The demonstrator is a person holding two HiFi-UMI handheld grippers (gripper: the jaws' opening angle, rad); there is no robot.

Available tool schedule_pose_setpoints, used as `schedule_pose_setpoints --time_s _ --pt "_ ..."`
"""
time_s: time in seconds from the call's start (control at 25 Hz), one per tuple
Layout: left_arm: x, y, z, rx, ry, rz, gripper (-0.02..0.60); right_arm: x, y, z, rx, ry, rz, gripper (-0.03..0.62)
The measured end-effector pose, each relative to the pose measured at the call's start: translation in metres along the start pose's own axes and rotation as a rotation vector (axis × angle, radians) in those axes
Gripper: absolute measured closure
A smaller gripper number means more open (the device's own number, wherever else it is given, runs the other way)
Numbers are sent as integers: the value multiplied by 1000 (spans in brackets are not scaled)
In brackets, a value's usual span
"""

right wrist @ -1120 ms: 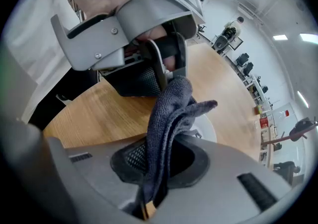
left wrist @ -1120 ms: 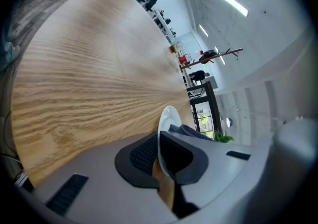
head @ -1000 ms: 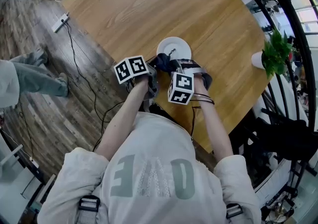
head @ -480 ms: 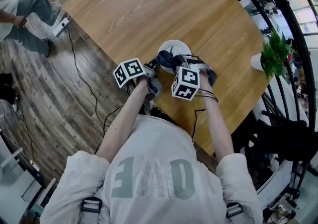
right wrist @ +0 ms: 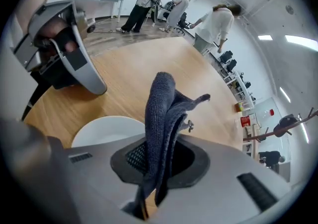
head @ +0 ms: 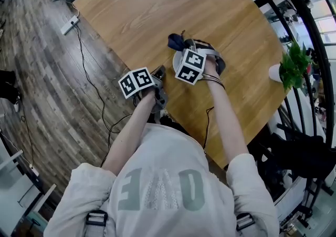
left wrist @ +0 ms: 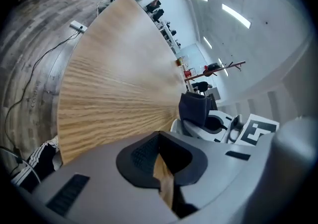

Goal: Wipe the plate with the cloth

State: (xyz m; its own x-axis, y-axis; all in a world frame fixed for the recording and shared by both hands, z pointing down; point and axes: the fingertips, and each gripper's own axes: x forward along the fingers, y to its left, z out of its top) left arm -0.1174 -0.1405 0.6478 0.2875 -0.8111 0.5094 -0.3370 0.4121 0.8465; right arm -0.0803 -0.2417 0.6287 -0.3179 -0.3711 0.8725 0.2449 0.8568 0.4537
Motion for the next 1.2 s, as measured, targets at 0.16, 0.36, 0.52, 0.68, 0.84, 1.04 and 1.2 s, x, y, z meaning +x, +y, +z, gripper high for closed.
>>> schedule_pose_setpoints --time_s 0.16,0.36,0.52,0.68,0.84,1.04,1.2 --pt "0 2 3 -53 -3 -5 575 6 5 2 -46 22 11 540" --pt "-3 2 4 -61 0 -22 575 -6 26 8 -53 0 37 540" --pt "-5 4 5 -114 -9 -49 575 -22 57 12 -91 -24 80 540" --pt "-5 3 6 -111 -8 -54 575 -36 87 10 -120 -27 102 540" --pt "-3 2 4 -95 -2 -55 575 -56 117 2 -133 -36 131 540" --pt "-4 2 6 -99 -7 -62 575 -69 145 -6 -176 -21 164 540" --pt "0 0 12 -48 -16 -34 575 -73 136 -5 -113 -39 143 540"
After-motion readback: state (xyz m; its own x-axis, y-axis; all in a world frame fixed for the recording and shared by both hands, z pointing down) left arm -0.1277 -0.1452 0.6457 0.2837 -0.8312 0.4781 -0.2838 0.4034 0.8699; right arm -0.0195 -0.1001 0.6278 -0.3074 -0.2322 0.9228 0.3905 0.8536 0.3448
